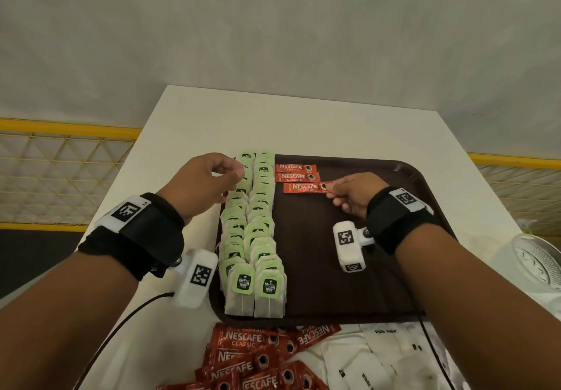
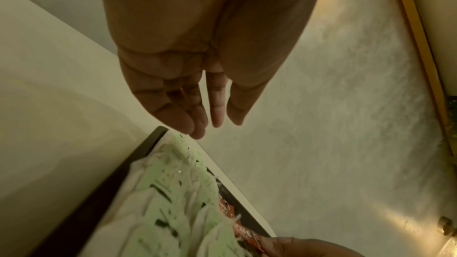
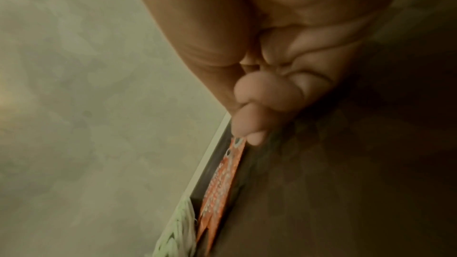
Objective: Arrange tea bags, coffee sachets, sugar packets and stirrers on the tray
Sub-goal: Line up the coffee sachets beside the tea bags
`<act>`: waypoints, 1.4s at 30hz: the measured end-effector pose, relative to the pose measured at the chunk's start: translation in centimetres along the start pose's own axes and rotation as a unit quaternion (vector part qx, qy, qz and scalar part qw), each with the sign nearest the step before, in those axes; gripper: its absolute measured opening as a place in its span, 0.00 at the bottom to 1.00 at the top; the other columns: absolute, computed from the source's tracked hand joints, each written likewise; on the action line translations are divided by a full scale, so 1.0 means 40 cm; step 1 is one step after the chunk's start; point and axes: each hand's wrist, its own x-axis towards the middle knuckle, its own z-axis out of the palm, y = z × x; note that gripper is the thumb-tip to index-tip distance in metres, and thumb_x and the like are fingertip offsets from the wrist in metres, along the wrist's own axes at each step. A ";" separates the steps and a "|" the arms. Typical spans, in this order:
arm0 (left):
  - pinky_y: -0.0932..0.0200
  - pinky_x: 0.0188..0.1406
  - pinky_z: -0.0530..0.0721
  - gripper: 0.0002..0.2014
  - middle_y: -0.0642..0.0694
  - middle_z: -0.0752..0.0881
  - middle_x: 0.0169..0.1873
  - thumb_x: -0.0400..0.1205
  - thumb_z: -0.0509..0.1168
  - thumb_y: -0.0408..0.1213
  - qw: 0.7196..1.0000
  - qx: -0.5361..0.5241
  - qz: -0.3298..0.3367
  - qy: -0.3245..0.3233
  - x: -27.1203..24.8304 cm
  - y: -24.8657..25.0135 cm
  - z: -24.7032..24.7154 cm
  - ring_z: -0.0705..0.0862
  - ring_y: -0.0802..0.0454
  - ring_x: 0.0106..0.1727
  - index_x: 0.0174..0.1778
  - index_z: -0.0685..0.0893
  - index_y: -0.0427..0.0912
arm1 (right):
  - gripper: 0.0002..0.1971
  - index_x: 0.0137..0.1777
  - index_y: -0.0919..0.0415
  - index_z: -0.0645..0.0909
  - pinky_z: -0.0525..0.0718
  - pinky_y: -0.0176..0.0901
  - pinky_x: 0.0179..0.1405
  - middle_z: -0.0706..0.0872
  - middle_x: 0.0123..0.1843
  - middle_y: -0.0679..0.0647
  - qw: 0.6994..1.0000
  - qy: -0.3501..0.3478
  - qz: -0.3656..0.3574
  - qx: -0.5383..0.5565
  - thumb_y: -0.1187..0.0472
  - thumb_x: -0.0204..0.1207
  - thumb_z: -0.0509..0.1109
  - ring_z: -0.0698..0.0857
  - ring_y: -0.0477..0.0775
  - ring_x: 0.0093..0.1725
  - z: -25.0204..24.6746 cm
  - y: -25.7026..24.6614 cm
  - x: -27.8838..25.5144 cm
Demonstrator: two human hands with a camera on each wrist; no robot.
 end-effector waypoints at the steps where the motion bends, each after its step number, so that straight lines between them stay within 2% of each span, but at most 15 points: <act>1: 0.66 0.35 0.83 0.05 0.50 0.86 0.48 0.85 0.67 0.39 1.000 0.001 -0.003 -0.002 -0.005 -0.003 0.002 0.85 0.58 0.44 0.52 0.87 0.46 | 0.05 0.47 0.63 0.81 0.73 0.33 0.26 0.83 0.37 0.53 1.000 0.002 0.010 -0.021 0.64 0.83 0.66 0.76 0.44 0.29 0.010 -0.009 -0.004; 4: 0.69 0.32 0.82 0.06 0.51 0.87 0.49 0.85 0.66 0.41 1.000 0.000 -0.006 -0.005 -0.018 -0.006 0.002 0.86 0.61 0.42 0.53 0.86 0.46 | 0.06 0.47 0.62 0.80 0.72 0.35 0.29 0.83 0.38 0.52 0.997 0.014 0.019 -0.080 0.60 0.83 0.67 0.75 0.45 0.30 0.036 -0.030 -0.009; 7: 0.63 0.38 0.83 0.05 0.50 0.87 0.49 0.85 0.66 0.41 1.000 -0.004 -0.010 0.002 -0.029 -0.008 -0.005 0.87 0.60 0.42 0.52 0.86 0.47 | 0.09 0.45 0.62 0.79 0.73 0.36 0.28 0.82 0.37 0.52 0.989 0.032 0.026 -0.139 0.57 0.82 0.68 0.76 0.46 0.30 0.047 -0.039 -0.006; 11: 0.61 0.38 0.83 0.05 0.47 0.88 0.51 0.85 0.66 0.41 1.000 0.003 -0.014 0.002 -0.048 -0.010 -0.015 0.87 0.56 0.44 0.50 0.86 0.47 | 0.12 0.40 0.61 0.77 0.74 0.38 0.26 0.81 0.32 0.53 0.986 0.046 0.025 -0.159 0.55 0.80 0.71 0.77 0.48 0.27 0.051 -0.039 0.002; 14: 0.63 0.37 0.83 0.06 0.47 0.89 0.50 0.85 0.65 0.42 1.000 0.022 -0.011 0.002 -0.076 0.000 -0.023 0.88 0.58 0.43 0.50 0.86 0.46 | 0.13 0.46 0.63 0.81 0.77 0.39 0.31 0.83 0.33 0.54 0.984 0.057 0.015 -0.170 0.51 0.79 0.72 0.79 0.50 0.30 0.049 -0.038 -0.009; 16: 0.66 0.35 0.83 0.06 0.48 0.89 0.49 0.85 0.65 0.42 0.999 0.035 -0.001 -0.001 -0.109 0.015 -0.030 0.87 0.61 0.42 0.50 0.86 0.47 | 0.15 0.47 0.64 0.82 0.78 0.36 0.28 0.83 0.32 0.55 0.979 0.068 -0.023 -0.189 0.49 0.79 0.70 0.80 0.49 0.27 0.043 -0.039 -0.036; 18: 0.67 0.34 0.84 0.06 0.50 0.89 0.47 0.85 0.65 0.44 0.998 0.059 0.011 -0.010 -0.159 0.026 -0.038 0.88 0.59 0.43 0.50 0.86 0.48 | 0.14 0.41 0.61 0.79 0.71 0.29 0.15 0.82 0.29 0.54 0.972 0.080 -0.097 -0.199 0.51 0.80 0.70 0.77 0.43 0.16 0.035 -0.032 -0.080; 21: 0.68 0.38 0.83 0.07 0.56 0.89 0.44 0.84 0.66 0.47 0.991 0.117 0.031 -0.060 -0.258 0.027 -0.039 0.87 0.60 0.43 0.49 0.87 0.50 | 0.12 0.41 0.59 0.80 0.73 0.35 0.16 0.85 0.32 0.53 0.957 0.044 -0.196 -0.209 0.51 0.79 0.71 0.79 0.44 0.19 0.031 -0.003 -0.171; 24: 0.74 0.42 0.79 0.07 0.57 0.88 0.49 0.83 0.67 0.48 0.969 0.188 0.049 -0.151 -0.363 0.005 -0.022 0.84 0.66 0.46 0.49 0.87 0.50 | 0.12 0.42 0.57 0.82 0.76 0.38 0.22 0.86 0.33 0.50 0.926 -0.037 -0.242 -0.286 0.48 0.76 0.74 0.82 0.46 0.24 0.049 0.047 -0.284; 28: 0.64 0.51 0.82 0.09 0.58 0.83 0.53 0.81 0.70 0.46 0.929 0.303 0.066 -0.200 -0.454 -0.037 0.012 0.83 0.62 0.52 0.56 0.86 0.53 | 0.09 0.42 0.49 0.85 0.82 0.41 0.35 0.87 0.35 0.46 0.841 -0.142 -0.286 -0.436 0.46 0.71 0.77 0.83 0.41 0.31 0.110 0.130 -0.415; 30: 0.59 0.55 0.82 0.14 0.57 0.81 0.55 0.80 0.72 0.48 0.904 0.360 0.077 -0.216 -0.478 -0.051 0.024 0.81 0.59 0.55 0.60 0.84 0.54 | 0.09 0.48 0.47 0.85 0.85 0.44 0.43 0.87 0.41 0.44 0.802 -0.177 -0.289 -0.493 0.45 0.72 0.76 0.84 0.40 0.39 0.145 0.174 -0.454; 33: 0.54 0.61 0.81 0.21 0.54 0.80 0.60 0.77 0.74 0.47 0.887 0.396 0.073 -0.226 -0.506 -0.054 0.030 0.79 0.55 0.60 0.65 0.79 0.51 | 0.19 0.64 0.48 0.80 0.82 0.43 0.55 0.83 0.57 0.44 0.749 -0.176 -0.319 -0.554 0.46 0.74 0.73 0.82 0.44 0.55 0.191 0.227 -0.488; 36: 0.55 0.65 0.79 0.28 0.53 0.78 0.66 0.76 0.76 0.46 0.881 0.413 0.073 -0.220 -0.528 -0.056 0.034 0.78 0.54 0.64 0.71 0.75 0.50 | 0.25 0.69 0.48 0.75 0.82 0.46 0.56 0.78 0.61 0.47 0.739 -0.146 -0.331 -0.569 0.45 0.73 0.74 0.81 0.50 0.58 0.226 0.262 -0.497; 39: 0.56 0.67 0.78 0.31 0.51 0.78 0.70 0.77 0.75 0.44 0.880 0.420 0.075 -0.209 -0.539 -0.067 0.037 0.78 0.53 0.67 0.76 0.72 0.50 | 0.23 0.66 0.49 0.75 0.84 0.50 0.53 0.77 0.59 0.49 0.729 -0.125 -0.327 -0.588 0.45 0.73 0.73 0.82 0.53 0.55 0.248 0.279 -0.501; 42: 0.56 0.64 0.78 0.29 0.50 0.80 0.67 0.79 0.73 0.43 0.881 0.419 0.072 -0.208 -0.544 -0.072 0.040 0.80 0.52 0.65 0.76 0.73 0.51 | 0.20 0.64 0.51 0.75 0.83 0.49 0.51 0.77 0.57 0.50 0.731 -0.111 -0.332 -0.586 0.48 0.74 0.73 0.82 0.54 0.53 0.257 0.283 -0.509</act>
